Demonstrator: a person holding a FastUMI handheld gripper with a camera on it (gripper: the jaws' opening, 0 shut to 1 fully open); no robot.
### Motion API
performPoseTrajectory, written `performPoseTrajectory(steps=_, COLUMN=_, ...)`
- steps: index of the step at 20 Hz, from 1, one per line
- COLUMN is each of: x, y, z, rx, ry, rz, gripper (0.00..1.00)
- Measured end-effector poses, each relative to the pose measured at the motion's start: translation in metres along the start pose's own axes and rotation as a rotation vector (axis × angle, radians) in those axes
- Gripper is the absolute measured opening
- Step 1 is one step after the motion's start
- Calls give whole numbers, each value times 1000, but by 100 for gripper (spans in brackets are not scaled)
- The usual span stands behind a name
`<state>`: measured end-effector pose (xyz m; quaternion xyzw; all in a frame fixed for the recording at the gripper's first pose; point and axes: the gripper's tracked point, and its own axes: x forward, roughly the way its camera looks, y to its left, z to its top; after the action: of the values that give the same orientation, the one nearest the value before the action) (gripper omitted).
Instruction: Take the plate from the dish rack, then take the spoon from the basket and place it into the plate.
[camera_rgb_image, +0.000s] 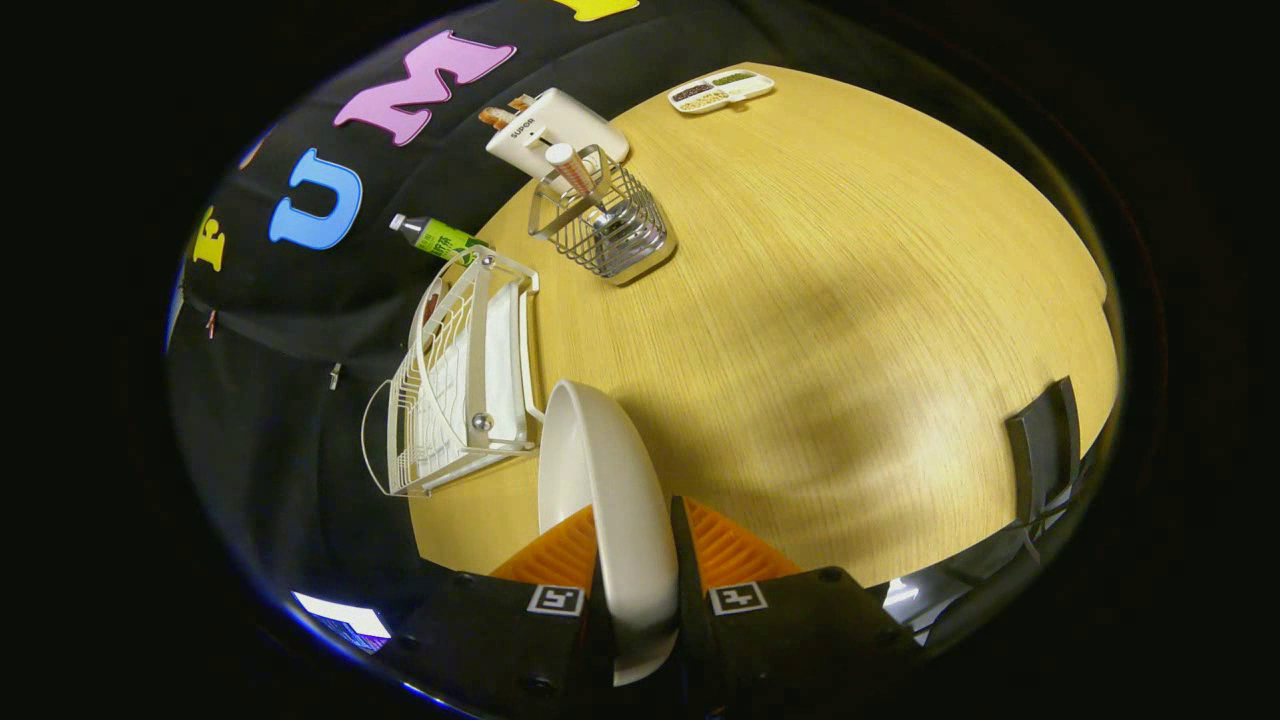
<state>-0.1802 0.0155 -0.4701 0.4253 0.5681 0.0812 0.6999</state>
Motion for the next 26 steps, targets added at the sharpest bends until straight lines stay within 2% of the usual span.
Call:
performPoseTrajectory(steps=3, x=11, y=-4, z=4, rx=35, ry=7, rz=19, gripper=32)
performPoseTrajectory(steps=7, x=12, y=-37, z=2, rx=34, ry=44, rz=-85, gripper=39)
performPoseTrajectory(steps=10, x=9, y=-36, z=7, rx=41, ry=17, rz=-74, gripper=42)
performPoseTrajectory(steps=11, x=6, y=-34, z=13, rx=43, ry=-6, rz=-69, gripper=44)
performPoseTrajectory(steps=12, x=2, y=-34, z=17, rx=40, ry=-26, rz=-73, gripper=59)
performPoseTrajectory(steps=15, x=-17, y=-27, z=44, rx=14, ry=-114, rz=-88, gripper=69)
performPoseTrajectory(steps=16, x=-27, y=-20, z=54, rx=-5, ry=-150, rz=-86, gripper=83)
performPoseTrajectory(steps=17, x=-36, y=-10, z=67, rx=-32, ry=-187, rz=-81, gripper=88)
performPoseTrajectory(steps=20, x=-67, y=24, z=112, rx=-166, ry=-327, rz=-87, gripper=87)
performPoseTrajectory(steps=23, x=-82, y=50, z=154, rx=-332, ry=-445, rz=-142, gripper=87)
performPoseTrajectory(steps=26, x=-66, y=56, z=172, rx=-421, ry=-446, rz=-191, gripper=87)
